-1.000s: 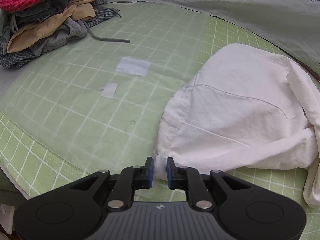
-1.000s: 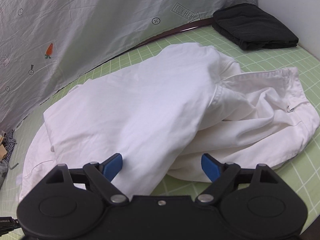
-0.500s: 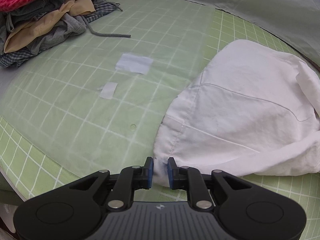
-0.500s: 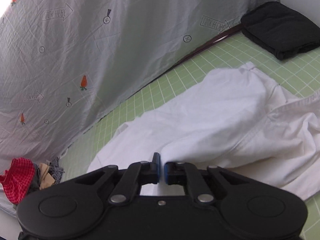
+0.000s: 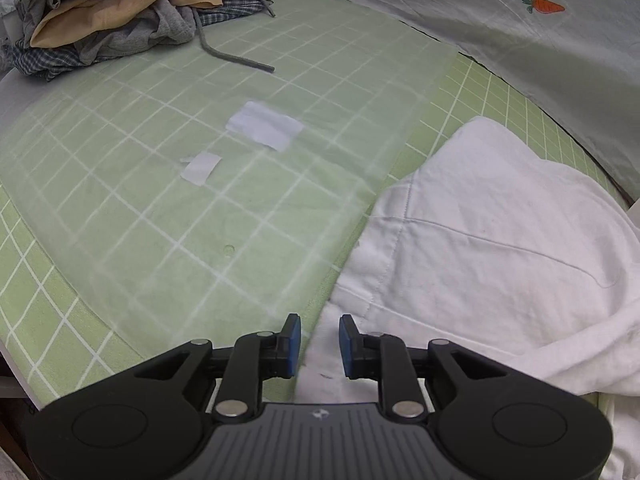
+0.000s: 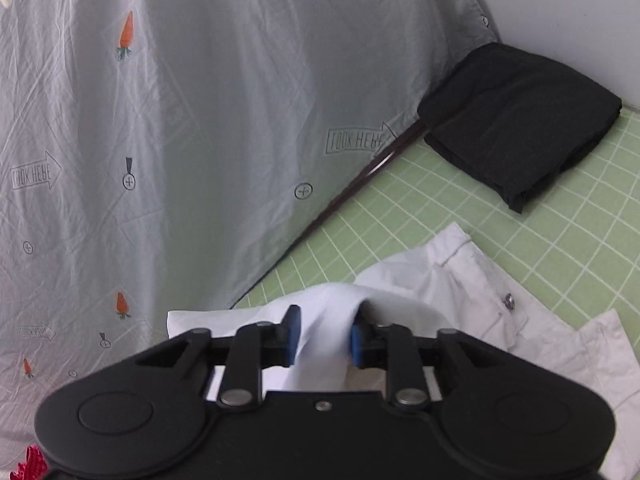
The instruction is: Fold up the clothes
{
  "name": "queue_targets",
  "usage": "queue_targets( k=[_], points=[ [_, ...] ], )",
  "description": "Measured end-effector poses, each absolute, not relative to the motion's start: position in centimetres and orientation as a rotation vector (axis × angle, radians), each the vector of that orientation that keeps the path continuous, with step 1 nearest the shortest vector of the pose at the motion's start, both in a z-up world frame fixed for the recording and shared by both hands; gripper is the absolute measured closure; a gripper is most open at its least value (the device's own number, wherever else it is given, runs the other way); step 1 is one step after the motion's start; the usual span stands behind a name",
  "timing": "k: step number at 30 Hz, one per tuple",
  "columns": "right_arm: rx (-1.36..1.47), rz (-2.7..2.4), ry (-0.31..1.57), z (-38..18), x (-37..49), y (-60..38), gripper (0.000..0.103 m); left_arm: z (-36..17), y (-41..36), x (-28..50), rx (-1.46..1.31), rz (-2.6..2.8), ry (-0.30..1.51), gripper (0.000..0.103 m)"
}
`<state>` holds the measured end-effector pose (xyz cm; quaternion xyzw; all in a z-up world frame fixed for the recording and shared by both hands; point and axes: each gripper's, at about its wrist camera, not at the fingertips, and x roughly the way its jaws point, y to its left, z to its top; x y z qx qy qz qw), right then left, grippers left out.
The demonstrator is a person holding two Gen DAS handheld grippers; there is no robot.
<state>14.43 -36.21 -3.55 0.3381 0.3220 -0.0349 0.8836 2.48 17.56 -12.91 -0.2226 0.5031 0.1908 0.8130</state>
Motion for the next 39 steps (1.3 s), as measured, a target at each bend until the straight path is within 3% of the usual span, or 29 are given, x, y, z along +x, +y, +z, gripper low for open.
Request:
queue_targets(
  k=[5, 8, 10, 13, 27, 31, 39],
  points=[
    [0.723, -0.053, 0.741, -6.1, 13.3, -35.5, 0.05, -13.3, 16.6, 3.5, -0.489, 0.419, 1.081, 0.057],
    [0.691, -0.026, 0.746, -6.2, 12.7, -35.0, 0.04, -13.7, 16.2, 3.9, -0.471, 0.416, 1.11, 0.05],
    [0.659, -0.034, 0.748, -6.0, 12.4, -34.7, 0.024, -13.8, 15.9, 3.8, -0.454, 0.414, 1.126, 0.047],
    [0.65, -0.055, 0.76, -6.4, 12.0, -34.8, 0.023, -13.8, 16.1, 3.2, -0.501, 0.412, 1.135, 0.042],
    [0.751, -0.055, 0.826, -8.7, 8.4, -36.4, 0.014, -13.3, 15.2, -1.1, -0.96, 0.307, 1.033, 0.042],
    [0.737, -0.053, 0.826, -8.6, 8.8, -37.0, 0.009, -14.1, 14.1, -0.9, -1.001, 0.277, 1.029, 0.042],
    [0.623, -0.019, 0.836, -7.5, 10.8, -36.3, 0.007, -15.7, 14.0, -0.1, -1.131, 0.307, 0.991, 0.042]
  ],
)
